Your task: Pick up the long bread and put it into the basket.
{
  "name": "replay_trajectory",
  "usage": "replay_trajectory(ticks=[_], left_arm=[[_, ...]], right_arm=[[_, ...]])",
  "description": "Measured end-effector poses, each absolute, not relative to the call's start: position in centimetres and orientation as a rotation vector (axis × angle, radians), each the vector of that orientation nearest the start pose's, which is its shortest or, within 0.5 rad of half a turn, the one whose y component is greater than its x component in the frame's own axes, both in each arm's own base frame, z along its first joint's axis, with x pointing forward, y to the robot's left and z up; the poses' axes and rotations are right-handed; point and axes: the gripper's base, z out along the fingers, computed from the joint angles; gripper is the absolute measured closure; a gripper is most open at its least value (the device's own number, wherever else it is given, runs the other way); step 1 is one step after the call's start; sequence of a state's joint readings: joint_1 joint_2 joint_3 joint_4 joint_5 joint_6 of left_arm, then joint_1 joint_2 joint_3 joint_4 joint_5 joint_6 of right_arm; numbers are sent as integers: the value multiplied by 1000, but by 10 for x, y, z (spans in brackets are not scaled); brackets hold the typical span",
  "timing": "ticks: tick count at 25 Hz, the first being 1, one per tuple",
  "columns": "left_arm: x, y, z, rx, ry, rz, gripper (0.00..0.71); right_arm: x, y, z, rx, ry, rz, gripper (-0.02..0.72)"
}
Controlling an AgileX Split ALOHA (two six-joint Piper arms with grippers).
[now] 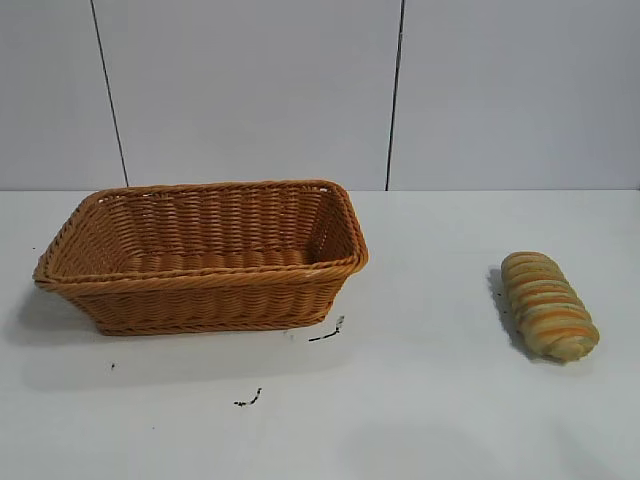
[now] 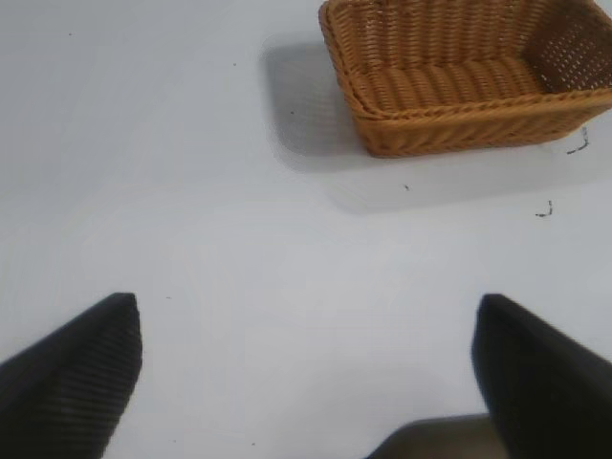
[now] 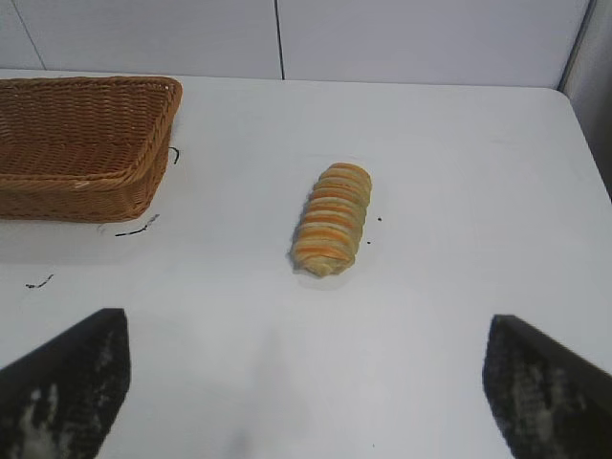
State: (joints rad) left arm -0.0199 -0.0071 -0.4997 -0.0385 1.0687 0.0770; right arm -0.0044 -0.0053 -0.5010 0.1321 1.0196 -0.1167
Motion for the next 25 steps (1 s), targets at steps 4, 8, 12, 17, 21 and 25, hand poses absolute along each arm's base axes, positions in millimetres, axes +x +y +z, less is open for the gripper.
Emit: replay_trajectory(ticks=[4,8,12,17,21,25], left_arm=[[-6,-3,277,101,2042,-10,18],[-6,-3,277,101,2042,-10,18],[-6,-3,277,101,2042,-10,18],[-6,-3,277,101,2042,-10,18],[-6,-3,277,101,2042,-10,18],[-6,-3,277,101,2042,-10,18]], right_arm=[[-5,10,281,-115,1988,79,14],[-5,10,281,-115,1988,79,14],[-4,10,282,-110,1989,82,14],[15,10,299,-56,2085,121,14],[52,10,313,-45,2237,131,14],[105,10,315,-30,2430,143,14]])
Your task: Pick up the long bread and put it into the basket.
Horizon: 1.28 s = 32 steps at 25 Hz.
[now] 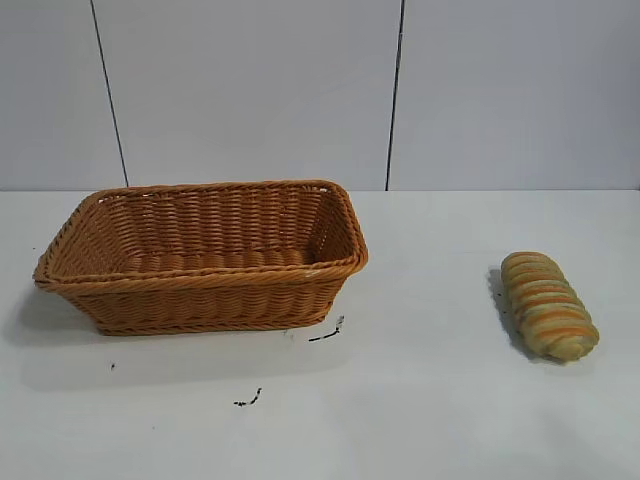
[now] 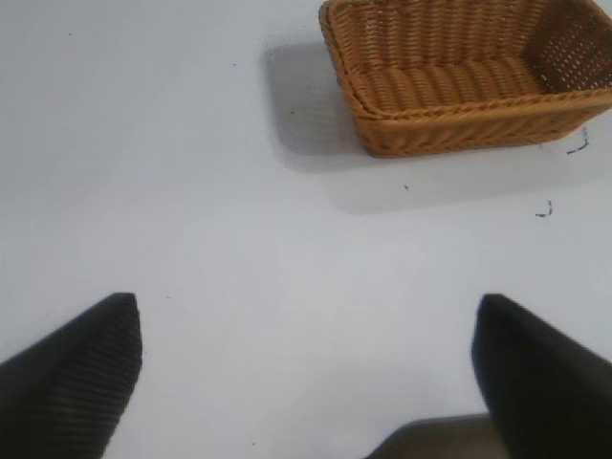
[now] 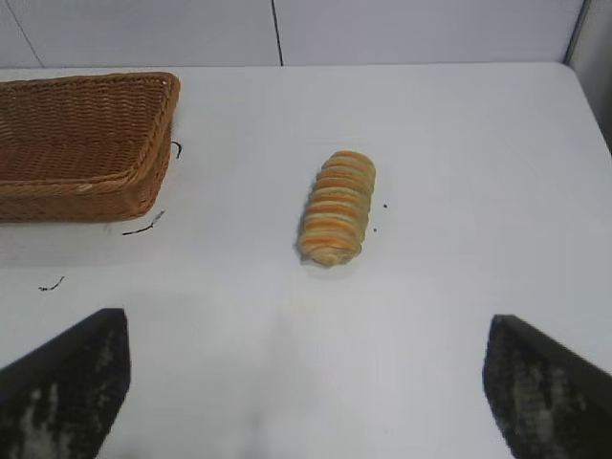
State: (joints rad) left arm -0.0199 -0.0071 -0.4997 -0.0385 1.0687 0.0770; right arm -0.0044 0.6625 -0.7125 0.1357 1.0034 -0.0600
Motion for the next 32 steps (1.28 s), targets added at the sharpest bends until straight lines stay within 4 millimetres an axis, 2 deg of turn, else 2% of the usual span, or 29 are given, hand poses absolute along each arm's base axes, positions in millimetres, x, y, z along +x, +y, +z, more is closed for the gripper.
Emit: replay_trajectory(ticks=[5,12,19,24,29,32], left_arm=[[-6,-3,277,101,2042,-10,18],[-6,-3,277,101,2042,-10,18],[-6,-3,277,101,2042,-10,18],[-6,-3,277,101,2042,-10,18],[-6,-3,277,101,2042,-10,18],[-6,-3,277,101,2042,-10,18]], right_arm=[[172,10,309,-17,2619,152,14],[265,9,285,-28,2799,146,14],[333,17,262,-102,2844,122,14],[367,17,224,-102,2922,118,14],[385,18,175,-94,3001,117,14],[391,18,152,-92,3031,116,14]])
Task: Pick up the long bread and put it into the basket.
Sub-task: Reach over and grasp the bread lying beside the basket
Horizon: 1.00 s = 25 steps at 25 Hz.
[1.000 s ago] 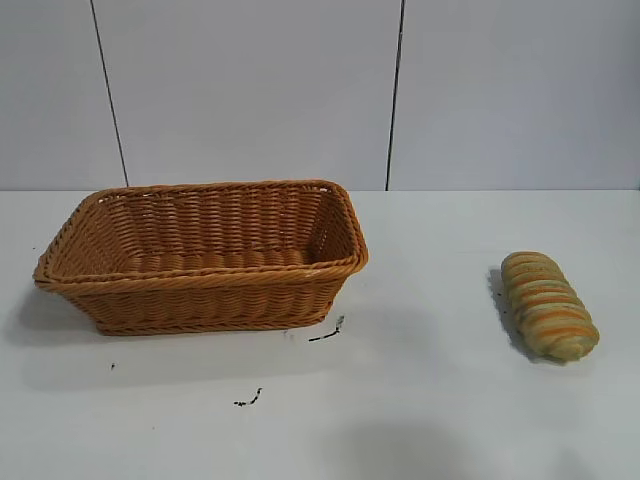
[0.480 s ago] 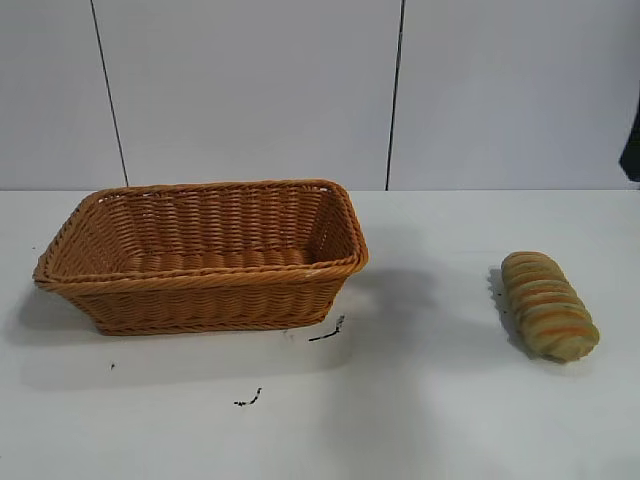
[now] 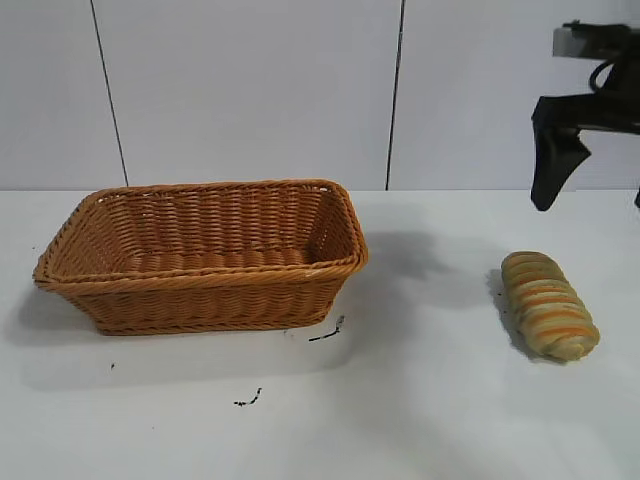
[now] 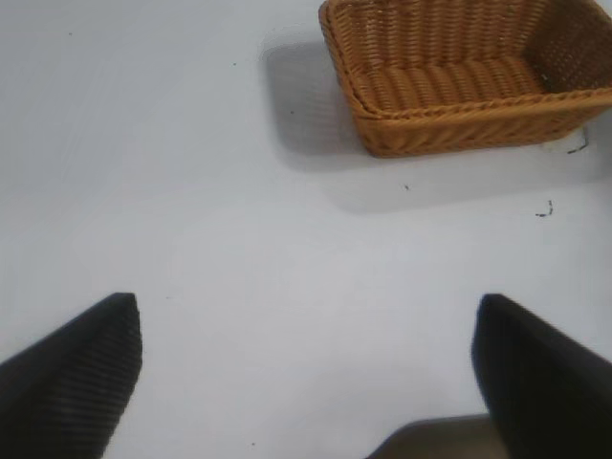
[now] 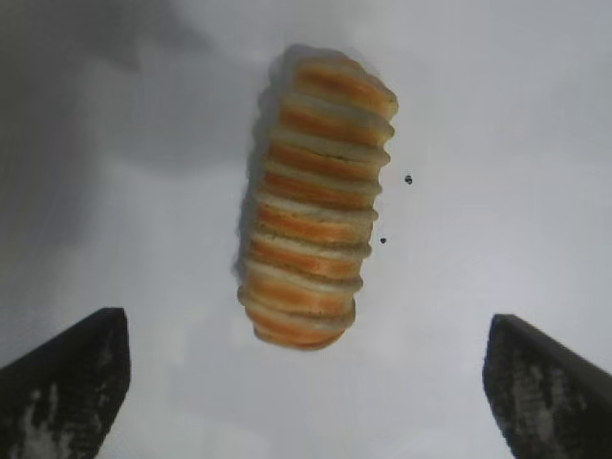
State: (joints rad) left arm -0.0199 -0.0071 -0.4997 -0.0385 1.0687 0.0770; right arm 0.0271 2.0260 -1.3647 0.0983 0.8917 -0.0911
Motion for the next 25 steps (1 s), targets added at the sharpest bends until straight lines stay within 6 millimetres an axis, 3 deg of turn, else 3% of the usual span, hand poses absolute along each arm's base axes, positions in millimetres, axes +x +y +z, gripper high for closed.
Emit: replay_trajectory(ticks=[4,13,25], left_arm=[[-6,-3,277,101,2042,-10,18],[-6,-3,277,101,2042,-10,18],[-6,-3,277,101,2042,-10,18]], right_arm=[[395,17,131,-115,3042,111,14],[401,18,115,-146,3023,111,14],[402,18,111,-144,3027,112,14]])
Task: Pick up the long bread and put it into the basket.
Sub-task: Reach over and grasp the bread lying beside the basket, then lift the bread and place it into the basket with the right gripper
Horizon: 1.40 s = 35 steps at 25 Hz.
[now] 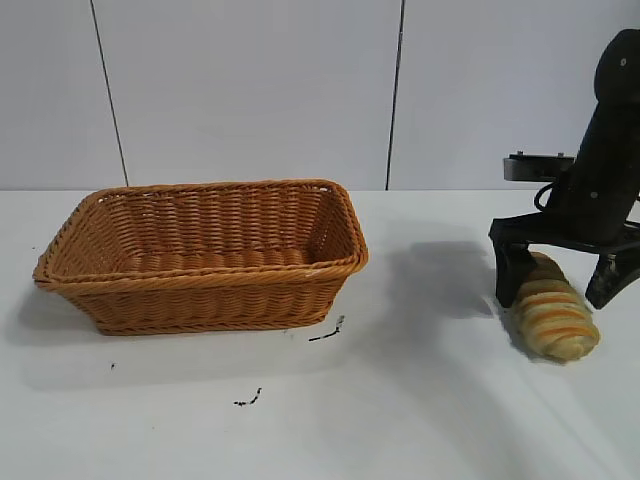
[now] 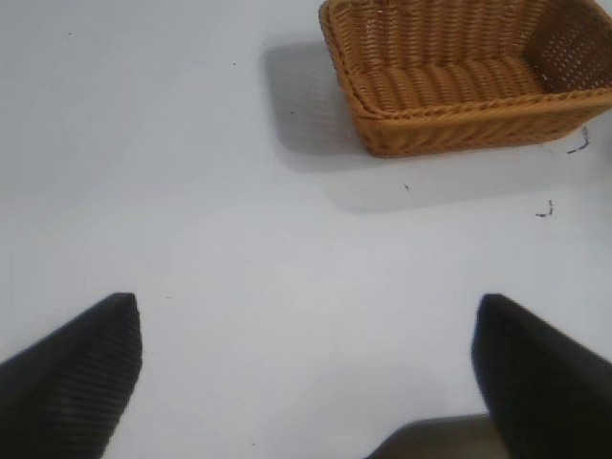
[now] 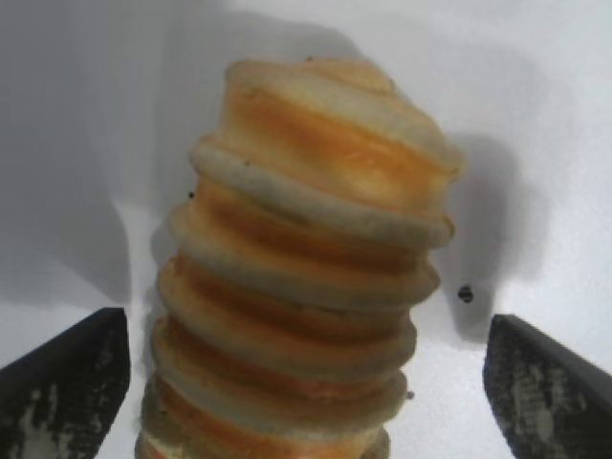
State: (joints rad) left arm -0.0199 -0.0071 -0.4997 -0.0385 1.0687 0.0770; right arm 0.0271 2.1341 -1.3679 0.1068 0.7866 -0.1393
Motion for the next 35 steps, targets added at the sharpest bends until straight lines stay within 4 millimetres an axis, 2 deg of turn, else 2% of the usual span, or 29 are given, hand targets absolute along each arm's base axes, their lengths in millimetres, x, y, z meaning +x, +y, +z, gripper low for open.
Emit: replay_trajectory(ticks=[3,6,7,9,11,15,17,22,27,29,30,32,35], left_arm=[[-6,-3,277,101,2042,-10,18],[-6,-3,277,101,2042,-10,18],[-6,-3,277,101,2042,-10,18],[-6,-3,277,101,2042,-10,18],[-6,-3,277,101,2042,-10,18],[-6,-3,277,101,2042,-10,18],[-6,-3,277,101,2042,-10,18],[-6,-3,277,101,2042,-10,18],[-6,-3,277,101,2042,-10,18],[-6,-3,277,101,2042,-10,18],[-6,-3,277,101,2042,-10,18],[-6,-3,277,101,2042,-10,18],[-6,-3,277,101,2042,-10,18]], right_arm=[[402,18,110,-145,3029,112,27],[401,18,109,-142,3033,119,142],[401,18,109,-141,3034,120,224],[401,18,109,-141,3034,120,437],[401,18,109,-141,3035,120,573],[402,18,113,-147,3030,116,585],[401,17,126,-164,3010,98,585],[398,16,188,-187,2905,72,585],[410,17,249,-198,2818,73,586],[417,21,264,-220,2794,64,586],[417,21,264,-220,2794,64,586],[430,37,279,-277,2758,60,601],[444,63,286,-359,2708,60,604]])
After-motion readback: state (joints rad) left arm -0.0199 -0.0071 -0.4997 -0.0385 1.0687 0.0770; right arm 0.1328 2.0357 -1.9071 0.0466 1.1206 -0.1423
